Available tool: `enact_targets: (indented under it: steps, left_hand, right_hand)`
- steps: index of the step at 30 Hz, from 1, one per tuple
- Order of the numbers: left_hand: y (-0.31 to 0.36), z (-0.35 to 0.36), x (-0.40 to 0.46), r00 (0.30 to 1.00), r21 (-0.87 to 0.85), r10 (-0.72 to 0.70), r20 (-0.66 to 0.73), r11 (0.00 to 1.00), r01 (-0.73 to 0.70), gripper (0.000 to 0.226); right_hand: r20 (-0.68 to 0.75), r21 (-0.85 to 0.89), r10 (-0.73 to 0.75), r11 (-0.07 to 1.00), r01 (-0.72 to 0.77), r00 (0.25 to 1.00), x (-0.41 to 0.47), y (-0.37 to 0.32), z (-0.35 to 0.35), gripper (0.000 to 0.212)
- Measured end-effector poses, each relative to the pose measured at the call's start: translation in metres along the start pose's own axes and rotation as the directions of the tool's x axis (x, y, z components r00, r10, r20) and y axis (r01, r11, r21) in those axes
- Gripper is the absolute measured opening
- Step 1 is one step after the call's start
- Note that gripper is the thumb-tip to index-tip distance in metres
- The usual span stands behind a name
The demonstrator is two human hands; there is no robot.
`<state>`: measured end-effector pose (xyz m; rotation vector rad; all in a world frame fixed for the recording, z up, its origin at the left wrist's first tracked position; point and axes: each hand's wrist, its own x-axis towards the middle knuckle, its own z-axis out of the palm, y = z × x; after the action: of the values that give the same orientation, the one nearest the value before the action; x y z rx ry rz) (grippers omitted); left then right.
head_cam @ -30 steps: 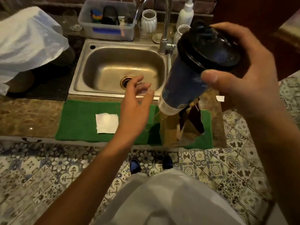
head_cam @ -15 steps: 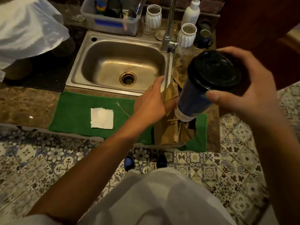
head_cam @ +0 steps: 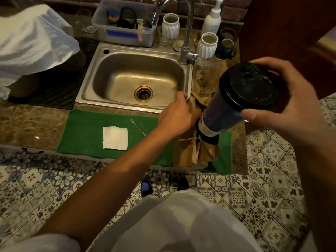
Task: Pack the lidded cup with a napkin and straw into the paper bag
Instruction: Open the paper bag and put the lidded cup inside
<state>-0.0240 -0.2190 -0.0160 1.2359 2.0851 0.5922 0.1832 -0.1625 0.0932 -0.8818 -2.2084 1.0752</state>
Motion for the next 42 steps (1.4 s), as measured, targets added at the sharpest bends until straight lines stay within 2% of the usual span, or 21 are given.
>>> enact_targets:
  steps: [3, 6, 9, 14, 20, 23, 27, 31, 38, 42]
  left_hand:
    - [-0.002, 0.000, 0.002, 1.000, -0.084, 0.016, 0.004, 0.996, -0.016, 0.058]
    - [-0.006, -0.008, -0.002, 0.997, -0.081, 0.069, 0.015, 0.994, -0.068, 0.066]
    - [-0.013, -0.017, -0.010, 0.993, -0.174, 0.109, 0.052, 0.980, -0.099, 0.070]
    - [-0.019, -0.018, -0.015, 0.990, -0.289, 0.126, 0.070, 0.952, -0.101, 0.073]
    - [-0.033, -0.015, -0.017, 0.988, -0.411, 0.092, 0.127, 0.911, -0.032, 0.070]
    - [-0.037, -0.017, -0.019, 0.990, -0.417, 0.071, 0.120, 0.909, -0.014, 0.071]
    - [-0.035, -0.019, -0.021, 0.996, -0.394, 0.069, 0.062, 0.918, -0.039, 0.075]
    - [-0.029, -0.021, -0.022, 0.995, -0.369, 0.092, 0.039, 0.927, -0.071, 0.076]
    - [-0.023, -0.018, -0.021, 0.984, -0.369, 0.154, 0.089, 0.923, -0.111, 0.082]
    - [-0.030, -0.022, -0.018, 0.991, -0.420, 0.081, 0.111, 0.907, -0.027, 0.075]
  right_hand:
    - [0.009, -0.014, 0.010, 1.000, -0.010, 1.000, 0.000, 0.004, -0.002, 0.085]
    - [0.037, -0.075, 0.020, 0.997, -0.017, 0.999, 0.001, 0.008, -0.006, 0.091]
    - [0.060, -0.119, 0.011, 0.993, -0.004, 0.998, 0.003, 0.007, -0.010, 0.094]
    - [0.071, -0.020, -0.073, 0.997, 0.075, 0.995, 0.012, -0.009, -0.008, 0.086]
    - [0.205, 0.006, 0.030, 0.999, -0.032, 0.978, 0.018, 0.009, 0.018, 0.089]
    - [0.267, -0.066, 0.073, 0.996, -0.058, 0.961, 0.019, 0.017, 0.024, 0.093]
    - [0.321, -0.219, 0.037, 0.975, 0.036, 0.946, 0.020, 0.022, 0.021, 0.092]
    - [0.385, -0.432, -0.007, 0.882, 0.187, 0.923, 0.022, 0.013, 0.011, 0.097]
    - [0.471, -0.561, -0.091, 0.737, 0.377, 0.877, 0.025, -0.017, 0.033, 0.094]
    - [0.445, -0.613, -0.118, 0.683, 0.398, 0.888, 0.027, -0.019, 0.027, 0.092]
